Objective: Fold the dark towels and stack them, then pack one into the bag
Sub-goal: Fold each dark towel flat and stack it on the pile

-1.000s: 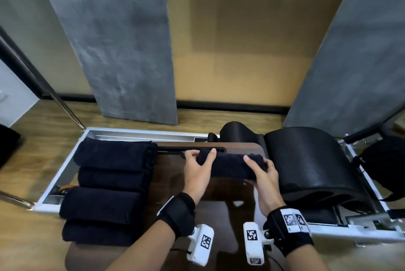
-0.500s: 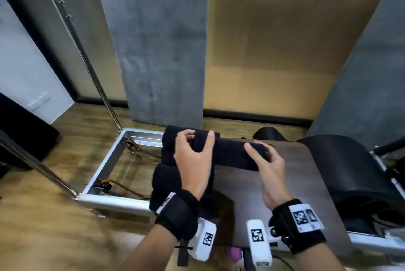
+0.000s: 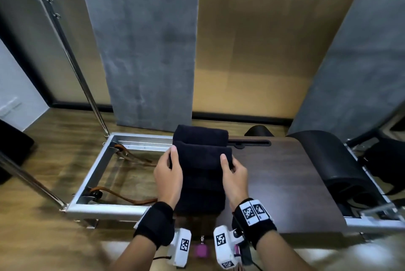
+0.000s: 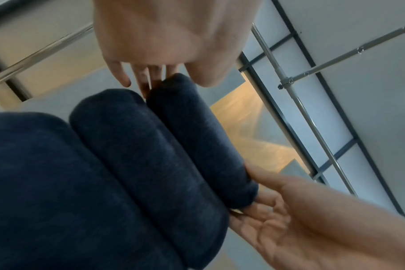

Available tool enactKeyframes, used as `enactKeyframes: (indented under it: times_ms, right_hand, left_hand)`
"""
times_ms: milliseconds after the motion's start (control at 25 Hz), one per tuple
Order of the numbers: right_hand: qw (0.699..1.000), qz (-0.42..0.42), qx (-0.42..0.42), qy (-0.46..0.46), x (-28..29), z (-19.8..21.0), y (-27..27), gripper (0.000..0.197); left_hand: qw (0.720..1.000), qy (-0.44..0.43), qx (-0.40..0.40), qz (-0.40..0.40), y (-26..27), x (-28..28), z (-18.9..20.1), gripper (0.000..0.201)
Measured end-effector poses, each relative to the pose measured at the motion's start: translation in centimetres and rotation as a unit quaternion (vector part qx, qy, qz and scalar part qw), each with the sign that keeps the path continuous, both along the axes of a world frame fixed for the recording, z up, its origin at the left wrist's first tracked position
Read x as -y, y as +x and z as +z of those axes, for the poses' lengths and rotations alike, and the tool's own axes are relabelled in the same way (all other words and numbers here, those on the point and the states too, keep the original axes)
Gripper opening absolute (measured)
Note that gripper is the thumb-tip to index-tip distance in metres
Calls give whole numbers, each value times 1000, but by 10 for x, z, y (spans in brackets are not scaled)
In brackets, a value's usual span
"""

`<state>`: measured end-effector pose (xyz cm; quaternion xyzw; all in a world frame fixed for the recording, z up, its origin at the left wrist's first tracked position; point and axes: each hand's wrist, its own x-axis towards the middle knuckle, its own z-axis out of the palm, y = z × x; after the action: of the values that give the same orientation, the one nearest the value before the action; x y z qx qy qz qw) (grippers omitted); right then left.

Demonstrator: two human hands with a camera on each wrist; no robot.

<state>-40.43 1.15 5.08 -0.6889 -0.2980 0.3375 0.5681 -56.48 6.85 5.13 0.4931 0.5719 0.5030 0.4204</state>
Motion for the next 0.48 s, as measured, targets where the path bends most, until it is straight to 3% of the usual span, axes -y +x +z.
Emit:
enactKeyframes:
  times_ms: [160,360,480]
  right_hand:
    - [999,7,-44,-2,-8,2,-8,43]
    - [996,62,-52,-42,-6,0,1,46]
    - [994,77,-76,-34,-1,5,13,53]
  left_hand:
    - [994,-33,80,-61,0,2,-10,49]
    - [990,-27,90,-108,-1,4,-19,53]
    - [999,38,9,-14,3,12,-13,60]
